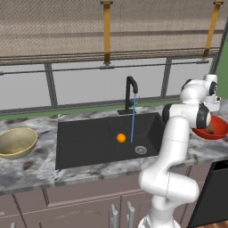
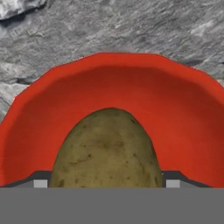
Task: Pick the potatos from the sink and place them in one bowl. Place the orange in the other bowl. Then turn off the sink faucet.
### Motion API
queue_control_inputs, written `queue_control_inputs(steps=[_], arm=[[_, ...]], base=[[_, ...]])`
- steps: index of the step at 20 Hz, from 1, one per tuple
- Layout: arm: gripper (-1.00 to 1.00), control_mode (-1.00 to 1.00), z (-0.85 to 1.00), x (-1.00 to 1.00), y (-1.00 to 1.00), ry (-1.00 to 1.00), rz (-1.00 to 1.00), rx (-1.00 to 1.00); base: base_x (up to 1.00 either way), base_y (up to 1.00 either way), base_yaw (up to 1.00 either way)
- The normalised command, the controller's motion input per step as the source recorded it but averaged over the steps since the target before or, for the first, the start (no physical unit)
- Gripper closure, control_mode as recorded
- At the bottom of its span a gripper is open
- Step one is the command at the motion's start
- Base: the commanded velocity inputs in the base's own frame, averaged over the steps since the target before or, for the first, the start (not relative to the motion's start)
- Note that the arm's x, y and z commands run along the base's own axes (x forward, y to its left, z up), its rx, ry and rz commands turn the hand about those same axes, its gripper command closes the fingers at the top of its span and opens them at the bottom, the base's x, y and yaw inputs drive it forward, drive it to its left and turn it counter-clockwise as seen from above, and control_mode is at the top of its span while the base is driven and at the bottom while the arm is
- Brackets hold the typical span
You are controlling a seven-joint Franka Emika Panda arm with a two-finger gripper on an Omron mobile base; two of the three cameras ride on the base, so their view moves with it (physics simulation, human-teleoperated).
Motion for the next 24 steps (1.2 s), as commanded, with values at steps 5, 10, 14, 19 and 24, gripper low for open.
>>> queue_control_inputs(steps=[5, 10, 14, 19, 24], arm=[[-1.0, -1.0, -0.05, -0.05, 0.27, 0.03, 0.0, -0.04], [-1.0, -1.0, 0.0, -0.21, 0.07, 0.01, 0.0, -0.02], [-1.0, -1.0, 0.0, -0.35, -0.08, 0.0, 0.0, 0.0], [-1.0, -1.0, 0.31, -0.34, -0.02, 0.0, 0.0, 0.0], [-1.0, -1.0, 0.82, -0.37, 0.1, -0.01, 0.0, 0.0]], base=[[0.0, 0.0, 0.0], [0.0, 0.0, 0.0], [0.0, 0.0, 0.0], [0.0, 0.0, 0.0], [0.0, 0.0, 0.0]])
